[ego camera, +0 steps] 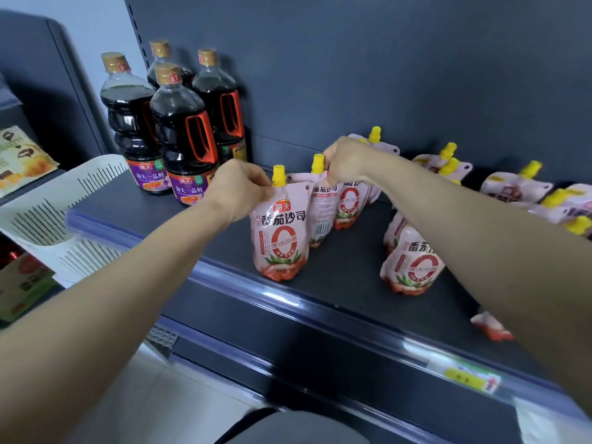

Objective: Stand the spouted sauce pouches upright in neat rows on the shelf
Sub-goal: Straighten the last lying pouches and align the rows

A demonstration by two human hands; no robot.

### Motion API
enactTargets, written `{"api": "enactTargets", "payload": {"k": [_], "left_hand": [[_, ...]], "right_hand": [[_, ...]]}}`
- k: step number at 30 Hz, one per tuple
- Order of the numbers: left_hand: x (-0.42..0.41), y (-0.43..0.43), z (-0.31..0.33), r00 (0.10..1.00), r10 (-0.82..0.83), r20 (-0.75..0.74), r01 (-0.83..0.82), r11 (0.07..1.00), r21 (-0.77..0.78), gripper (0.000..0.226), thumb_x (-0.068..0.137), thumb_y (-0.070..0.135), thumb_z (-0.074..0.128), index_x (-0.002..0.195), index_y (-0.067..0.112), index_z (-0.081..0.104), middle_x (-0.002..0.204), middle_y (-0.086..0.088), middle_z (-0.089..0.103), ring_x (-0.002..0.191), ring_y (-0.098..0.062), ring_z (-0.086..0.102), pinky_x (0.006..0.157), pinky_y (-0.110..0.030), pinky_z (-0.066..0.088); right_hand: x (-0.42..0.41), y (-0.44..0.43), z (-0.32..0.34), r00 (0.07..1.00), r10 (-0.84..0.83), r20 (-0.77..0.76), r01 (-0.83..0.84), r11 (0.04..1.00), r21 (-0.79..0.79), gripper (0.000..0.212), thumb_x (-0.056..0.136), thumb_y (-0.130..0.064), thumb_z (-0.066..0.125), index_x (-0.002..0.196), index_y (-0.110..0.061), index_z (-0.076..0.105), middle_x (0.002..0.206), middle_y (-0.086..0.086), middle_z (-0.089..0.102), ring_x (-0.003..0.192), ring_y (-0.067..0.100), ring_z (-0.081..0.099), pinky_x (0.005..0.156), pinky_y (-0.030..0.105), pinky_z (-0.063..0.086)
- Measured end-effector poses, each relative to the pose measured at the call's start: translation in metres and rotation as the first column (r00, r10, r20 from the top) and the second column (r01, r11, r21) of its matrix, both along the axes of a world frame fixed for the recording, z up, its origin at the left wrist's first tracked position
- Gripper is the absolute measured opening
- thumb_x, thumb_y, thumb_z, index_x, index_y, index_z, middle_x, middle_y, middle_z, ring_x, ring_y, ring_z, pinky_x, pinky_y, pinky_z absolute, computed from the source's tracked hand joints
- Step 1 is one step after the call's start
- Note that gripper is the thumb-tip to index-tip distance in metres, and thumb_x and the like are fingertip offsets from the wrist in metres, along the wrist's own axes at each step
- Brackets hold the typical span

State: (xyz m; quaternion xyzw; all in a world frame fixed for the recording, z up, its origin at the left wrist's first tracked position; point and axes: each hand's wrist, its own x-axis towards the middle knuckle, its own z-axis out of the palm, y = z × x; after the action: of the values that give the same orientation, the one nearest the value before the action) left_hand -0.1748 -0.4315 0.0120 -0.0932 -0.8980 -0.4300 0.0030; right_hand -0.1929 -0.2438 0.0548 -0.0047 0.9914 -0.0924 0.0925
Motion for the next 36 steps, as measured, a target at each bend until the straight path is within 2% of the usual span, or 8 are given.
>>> {"api": "enactTargets", "payload": {"k": [8, 13, 16, 21, 27, 30, 32, 36], "left_hand": [[-0.003, 0.0, 0.0, 1.0, 0.015, -0.023, -0.015, 1.0, -0.02, 0.005, 0.082, 0.009, 0.066, 0.078, 0.007, 0.069, 0.074, -0.007, 0.062, 0.07, -0.017, 0.053, 0.069, -0.028, 0.046], [-0.005, 0.0, 0.0, 1.0, 0.008, -0.014, -0.008, 1.0, -0.026, 0.006, 0.082, 0.01, 0.067, 0.076, 0.011, 0.068, 0.075, -0.006, 0.063, 0.073, -0.018, 0.055, 0.076, -0.033, 0.048], [-0.005, -0.001, 0.002, 1.0, -0.016, -0.011, 0.015, 0.999, -0.036, 0.008, 0.082, 0.01, 0.066, 0.075, 0.012, 0.066, 0.07, -0.001, 0.06, 0.069, -0.015, 0.053, 0.07, -0.027, 0.045], [-0.006, -0.003, 0.002, 0.995, -0.095, -0.01, 0.095, 0.995, -0.022, 0.025, 0.082, 0.005, 0.067, 0.062, 0.019, 0.061, 0.064, 0.005, 0.059, 0.061, -0.007, 0.051, 0.065, -0.019, 0.042], [-0.005, -0.003, 0.004, 0.988, -0.152, 0.017, 0.152, 0.988, 0.036, 0.027, 0.082, 0.001, 0.066, 0.062, 0.018, 0.061, 0.063, 0.003, 0.059, 0.056, -0.003, 0.051, 0.056, -0.004, 0.042], [-0.007, -0.001, 0.005, 0.987, -0.159, 0.028, 0.157, 0.986, 0.061, 0.027, 0.082, 0.0, 0.066, 0.062, 0.018, 0.06, 0.064, 0.002, 0.059, 0.059, -0.005, 0.051, 0.058, -0.007, 0.042], [-0.008, 0.003, 0.004, 0.985, -0.168, 0.026, 0.166, 0.984, 0.068, 0.027, 0.082, 0.0, 0.066, 0.062, 0.018, 0.06, 0.063, 0.002, 0.059, 0.057, -0.004, 0.051, 0.053, -0.001, 0.041], [-0.012, 0.012, 0.001, 0.98, -0.193, 0.039, 0.188, 0.976, 0.114, 0.032, 0.081, -0.003, 0.065, 0.058, 0.019, 0.06, 0.054, 0.009, 0.059, 0.045, 0.006, 0.052, 0.052, -0.001, 0.041]], "right_hand": [[-0.001, 0.007, 0.007, 0.996, -0.08, 0.032, 0.085, 0.983, -0.162, 0.035, 0.078, -0.037, 0.072, 0.106, -0.015, 0.072, 0.113, 0.006, 0.07, 0.11, 0.024, 0.061, 0.105, 0.039, 0.041], [-0.001, 0.007, 0.009, 0.991, -0.075, 0.113, 0.105, 0.952, -0.287, 0.025, 0.085, -0.026, 0.067, 0.096, -0.004, 0.065, 0.071, 0.003, 0.061, 0.061, 0.017, 0.051, 0.058, 0.025, 0.039], [0.002, 0.01, 0.016, 0.97, -0.06, 0.234, 0.126, 0.953, -0.277, 0.006, 0.093, -0.018, 0.058, 0.097, -0.013, 0.058, 0.074, 0.002, 0.064, 0.061, 0.011, 0.058, 0.05, 0.019, 0.03], [0.003, 0.012, 0.019, 0.959, -0.064, 0.276, 0.132, 0.963, -0.235, 0.026, 0.088, -0.038, 0.063, 0.092, -0.013, 0.056, 0.087, 0.01, 0.071, 0.073, 0.017, 0.066, 0.064, 0.026, 0.037], [0.007, 0.009, 0.029, 0.99, -0.028, 0.137, 0.02, 0.998, 0.064, 0.021, 0.086, -0.013, 0.059, 0.102, -0.004, 0.068, 0.07, 0.003, 0.065, 0.071, 0.02, 0.058, 0.054, 0.022, 0.037], [0.01, 0.01, 0.034, 0.999, 0.016, 0.05, -0.02, 0.996, 0.087, 0.022, 0.085, -0.009, 0.063, 0.108, -0.009, 0.067, 0.094, 0.009, 0.067, 0.069, 0.019, 0.059, 0.055, 0.021, 0.043], [0.01, 0.01, 0.034, 0.997, 0.067, 0.032, -0.072, 0.982, 0.175, 0.033, 0.085, -0.008, 0.067, 0.118, -0.009, 0.064, 0.116, 0.009, 0.066, 0.096, 0.025, 0.062, 0.074, 0.026, 0.048], [0.008, 0.016, 0.03, 0.995, 0.098, -0.032, -0.092, 0.983, 0.16, 0.031, 0.084, -0.005, 0.067, 0.115, -0.01, 0.067, 0.114, 0.002, 0.066, 0.102, 0.022, 0.058, 0.081, 0.027, 0.044]]}}
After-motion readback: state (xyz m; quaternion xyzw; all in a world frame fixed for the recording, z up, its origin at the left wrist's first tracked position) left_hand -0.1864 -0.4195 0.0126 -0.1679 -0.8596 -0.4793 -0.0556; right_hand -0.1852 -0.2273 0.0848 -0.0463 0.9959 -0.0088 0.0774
